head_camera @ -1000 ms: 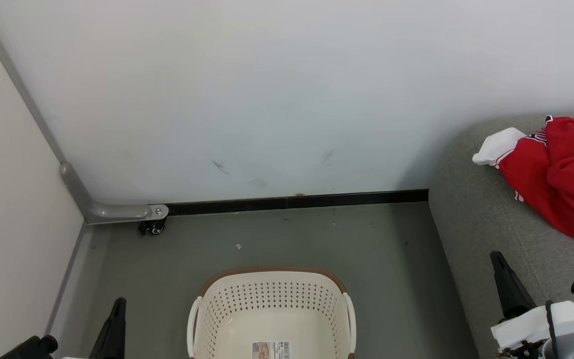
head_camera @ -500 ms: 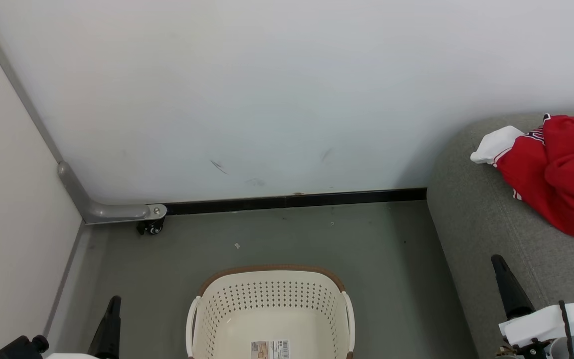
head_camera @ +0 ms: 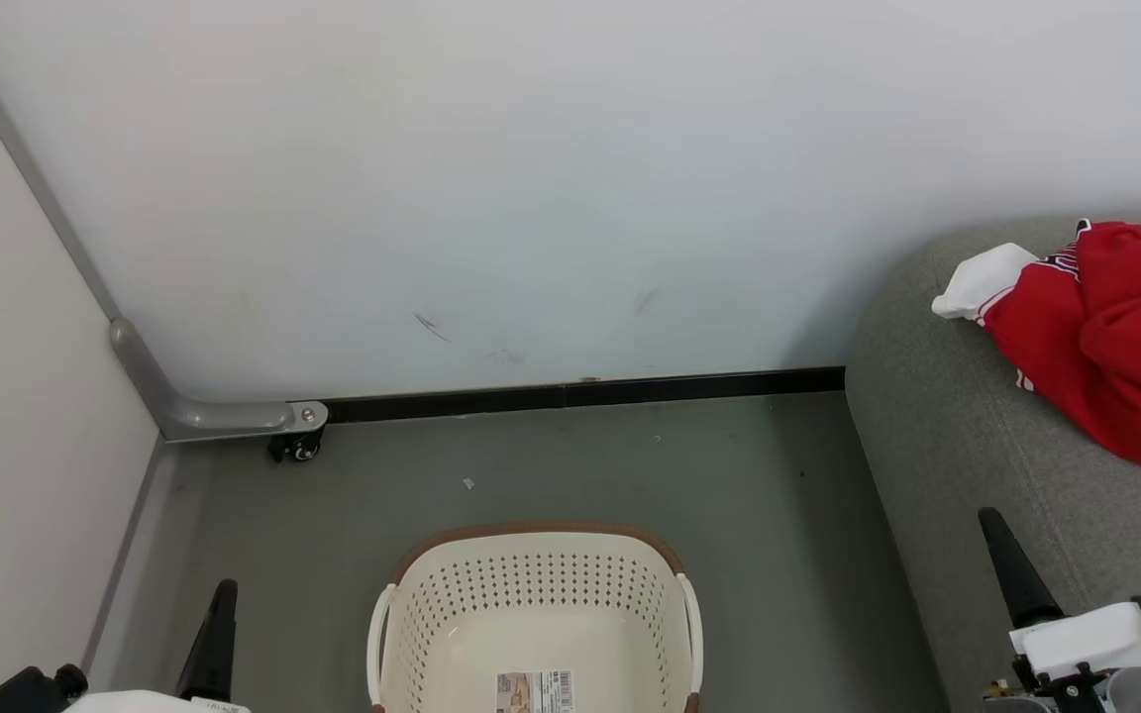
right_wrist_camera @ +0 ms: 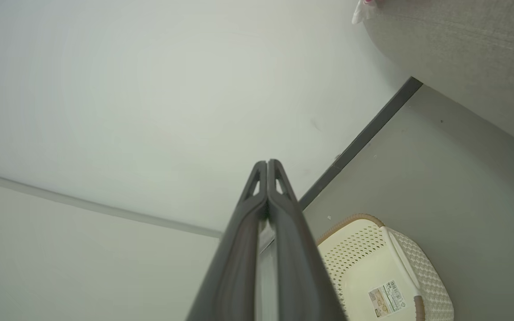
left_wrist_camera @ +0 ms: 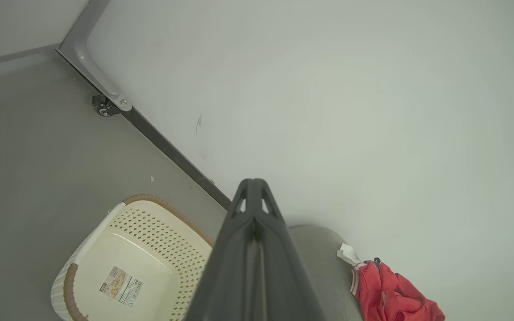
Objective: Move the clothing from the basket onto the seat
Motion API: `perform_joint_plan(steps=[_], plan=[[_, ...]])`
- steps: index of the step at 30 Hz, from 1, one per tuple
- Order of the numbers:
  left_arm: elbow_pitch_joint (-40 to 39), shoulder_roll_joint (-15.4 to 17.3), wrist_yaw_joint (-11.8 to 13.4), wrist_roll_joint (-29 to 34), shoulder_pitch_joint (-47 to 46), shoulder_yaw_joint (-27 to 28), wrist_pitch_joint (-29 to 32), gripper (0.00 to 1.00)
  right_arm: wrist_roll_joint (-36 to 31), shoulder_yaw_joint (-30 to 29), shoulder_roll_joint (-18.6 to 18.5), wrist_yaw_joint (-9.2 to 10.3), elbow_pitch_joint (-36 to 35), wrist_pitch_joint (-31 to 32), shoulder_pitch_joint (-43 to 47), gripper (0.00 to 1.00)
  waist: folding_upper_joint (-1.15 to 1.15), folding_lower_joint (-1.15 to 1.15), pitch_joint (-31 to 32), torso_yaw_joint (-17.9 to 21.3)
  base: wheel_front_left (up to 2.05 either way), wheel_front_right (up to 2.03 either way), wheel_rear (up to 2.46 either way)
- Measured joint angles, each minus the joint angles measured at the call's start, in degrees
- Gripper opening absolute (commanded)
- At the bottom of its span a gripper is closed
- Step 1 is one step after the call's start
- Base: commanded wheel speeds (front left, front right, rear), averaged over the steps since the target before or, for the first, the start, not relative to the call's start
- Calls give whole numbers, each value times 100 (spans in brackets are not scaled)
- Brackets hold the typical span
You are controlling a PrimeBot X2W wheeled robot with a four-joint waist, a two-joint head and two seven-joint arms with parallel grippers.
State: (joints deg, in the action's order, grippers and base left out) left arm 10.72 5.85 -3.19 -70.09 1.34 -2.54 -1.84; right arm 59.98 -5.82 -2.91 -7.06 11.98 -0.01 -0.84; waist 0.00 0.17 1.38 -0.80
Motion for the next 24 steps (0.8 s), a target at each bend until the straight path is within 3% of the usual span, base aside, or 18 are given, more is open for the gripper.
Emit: perform_joint_plan(steps=[24], plan=[[261, -153, -204, -1325, -225, 293, 385, 0, 1769, -113, 48, 0, 190, 365, -193, 0, 0, -13, -100, 46, 0, 0, 0]])
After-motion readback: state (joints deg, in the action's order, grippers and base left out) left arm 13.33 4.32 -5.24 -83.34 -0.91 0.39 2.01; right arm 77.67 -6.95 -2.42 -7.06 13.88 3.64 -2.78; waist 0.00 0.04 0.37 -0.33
